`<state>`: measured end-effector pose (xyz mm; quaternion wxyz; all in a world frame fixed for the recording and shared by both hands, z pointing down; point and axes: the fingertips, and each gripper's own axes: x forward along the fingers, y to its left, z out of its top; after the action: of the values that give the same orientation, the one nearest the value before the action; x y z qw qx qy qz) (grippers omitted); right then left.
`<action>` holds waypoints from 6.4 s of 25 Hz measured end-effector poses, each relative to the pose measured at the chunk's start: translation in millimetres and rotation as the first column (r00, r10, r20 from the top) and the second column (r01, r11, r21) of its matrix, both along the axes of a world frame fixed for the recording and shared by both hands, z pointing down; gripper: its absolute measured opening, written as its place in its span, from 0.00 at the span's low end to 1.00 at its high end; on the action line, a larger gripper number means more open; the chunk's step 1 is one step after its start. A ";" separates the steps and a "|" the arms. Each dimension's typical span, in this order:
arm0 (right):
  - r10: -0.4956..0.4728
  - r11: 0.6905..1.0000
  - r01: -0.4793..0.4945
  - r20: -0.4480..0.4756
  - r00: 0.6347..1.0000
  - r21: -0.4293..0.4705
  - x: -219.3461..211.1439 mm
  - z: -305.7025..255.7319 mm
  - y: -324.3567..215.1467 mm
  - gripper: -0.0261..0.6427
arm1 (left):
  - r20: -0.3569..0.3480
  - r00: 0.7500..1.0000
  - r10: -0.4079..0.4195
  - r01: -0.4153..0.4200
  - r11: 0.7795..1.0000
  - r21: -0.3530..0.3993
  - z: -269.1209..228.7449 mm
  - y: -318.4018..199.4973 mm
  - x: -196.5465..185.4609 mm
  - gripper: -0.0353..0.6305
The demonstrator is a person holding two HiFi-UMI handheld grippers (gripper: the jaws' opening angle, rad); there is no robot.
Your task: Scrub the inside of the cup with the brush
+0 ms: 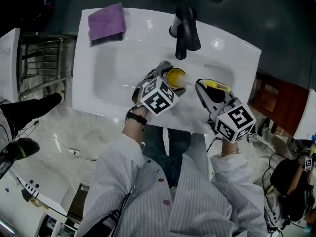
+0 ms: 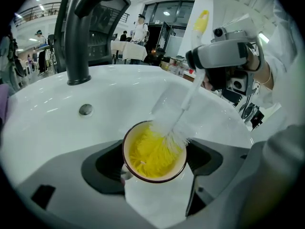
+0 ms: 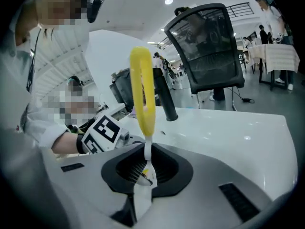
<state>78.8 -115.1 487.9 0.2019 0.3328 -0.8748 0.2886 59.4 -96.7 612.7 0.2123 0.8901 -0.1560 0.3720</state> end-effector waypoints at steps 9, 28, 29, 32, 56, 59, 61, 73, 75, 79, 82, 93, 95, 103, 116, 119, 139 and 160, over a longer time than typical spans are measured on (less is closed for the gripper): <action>-0.106 0.994 0.106 -0.025 0.994 -0.004 -37.8 -6.5 16.4 0.13 | -0.011 1.000 0.009 -0.009 1.000 -0.005 -1.7 0.6 0.2 0.65; -0.001 0.997 0.004 0.035 0.999 -0.076 -9.3 12.0 -46.0 0.12 | -0.022 1.000 0.019 -0.019 1.000 -0.004 -2.8 1.3 0.2 0.65; -0.001 0.997 0.005 0.039 0.999 -0.083 -4.7 12.3 -42.1 0.12 | -0.022 1.000 0.021 -0.021 1.000 -0.003 -2.6 1.2 0.2 0.65; -0.021 0.995 0.025 0.037 0.999 -0.097 3.0 10.8 -23.8 0.12 | -0.020 0.999 0.025 -0.025 1.000 -0.001 -2.2 1.0 0.5 0.65; -0.097 0.988 0.106 0.085 0.992 -0.112 -61.4 -3.1 -16.3 0.16 | -0.015 1.000 0.027 -0.027 1.000 0.006 -3.4 0.6 0.1 0.65; -0.080 0.991 0.089 0.089 0.993 -0.105 -66.9 -1.8 -26.6 0.16 | -0.010 1.000 0.027 -0.027 1.000 0.008 -3.1 0.8 0.0 0.65; -0.066 0.992 0.075 0.093 0.993 -0.098 -68.8 -1.0 -33.0 0.16 | -0.006 1.000 0.030 -0.029 0.999 0.013 -3.3 1.3 1.0 0.65; 0.110 0.987 -0.094 0.116 0.987 -0.133 -16.0 13.5 -44.3 0.13 | 0.004 0.999 0.039 -0.039 0.999 0.024 -2.5 3.0 1.4 0.65; 0.109 0.986 -0.091 0.124 0.986 -0.142 -8.9 13.4 -36.5 0.13 | 0.004 0.999 0.038 -0.038 0.999 0.025 -2.9 4.6 1.3 0.65; 0.110 0.978 -0.081 0.150 0.983 -0.191 -5.2 11.8 -20.0 0.13 | 0.002 0.999 0.036 -0.036 0.999 0.020 -1.5 3.3 2.0 0.65; 0.138 0.970 -0.098 0.172 0.975 -0.224 -7.5 5.5 -12.8 0.14 | 0.002 0.999 0.036 -0.036 0.999 0.017 -1.5 1.9 0.1 0.65; 0.254 0.943 -0.168 0.293 0.922 -0.288 13.7 -13.3 -11.4 0.14 | -0.013 1.000 0.022 -0.022 1.000 -0.004 -0.1 1.4 0.2 0.65; 0.265 0.942 -0.180 0.298 0.917 -0.285 16.3 -16.0 -10.9 0.14 | -0.019 1.000 0.016 -0.017 1.000 -0.011 0.1 1.0 -0.1 0.65; 0.303 0.938 -0.220 0.326 0.896 -0.268 25.1 -31.7 -9.0 0.13 | 0.043 0.999 0.013 -0.013 1.000 0.016 -0.7 4.1 -8.2 0.65; 0.282 0.958 -0.238 0.361 0.889 -0.162 26.8 -100.6 -4.3 0.13 | -0.107 0.985 -0.134 0.137 0.990 0.016 -82.7 8.6 -33.2 0.64; 0.272 0.962 -0.243 0.377 0.886 -0.122 25.7 -119.2 -5.9 0.13 | -0.174 0.969 -0.178 0.186 0.982 0.030 -111.5 -3.3 -37.0 0.63; 0.187 0.958 -0.258 0.415 0.890 0.122 40.5 -222.5 7.6 0.13 | -0.474 0.820 -0.321 0.379 0.925 0.029 -259.6 -19.9 -41.8 0.25; 0.110 0.944 -0.220 0.395 0.912 0.245 37.3 -258.2 28.9 0.13 | -0.511 0.804 -0.304 0.417 0.901 0.120 -311.2 1.5 -39.9 0.07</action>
<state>116.1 -86.2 229.7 -0.0449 0.3702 -0.8978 0.2344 19.5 -95.2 301.5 0.2085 0.9259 -0.3068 0.0718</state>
